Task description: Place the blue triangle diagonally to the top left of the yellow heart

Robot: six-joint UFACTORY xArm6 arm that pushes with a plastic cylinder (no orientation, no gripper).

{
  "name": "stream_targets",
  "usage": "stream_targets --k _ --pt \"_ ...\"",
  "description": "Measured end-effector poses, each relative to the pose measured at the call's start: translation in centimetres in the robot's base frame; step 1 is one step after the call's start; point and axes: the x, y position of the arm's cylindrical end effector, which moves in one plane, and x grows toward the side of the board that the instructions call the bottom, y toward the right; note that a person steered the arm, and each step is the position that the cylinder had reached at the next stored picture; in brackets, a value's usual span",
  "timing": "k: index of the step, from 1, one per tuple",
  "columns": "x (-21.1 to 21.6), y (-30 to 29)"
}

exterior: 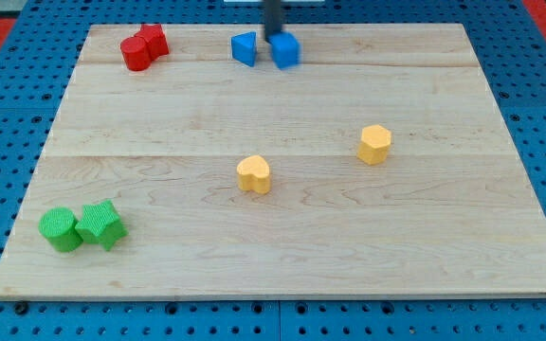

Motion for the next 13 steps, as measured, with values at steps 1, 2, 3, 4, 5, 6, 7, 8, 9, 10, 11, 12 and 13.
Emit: stream_targets --k 1,2,3,4,5,6,7,8,9,10,11,12,13 --pt "3.6 3.1" --pt "3.2 -2.3" --pt "7.2 0.8" --pt "6.1 3.9" --pt "3.0 -3.0" --pt "-2.7 -4.1" --pt "-4.2 -10.1" --pt "3.0 -10.7" --pt "-0.2 -13.0" --pt "-4.1 -10.9" --pt "-0.4 -3.6" --pt "3.3 -9.4" --pt "3.6 -16.7"
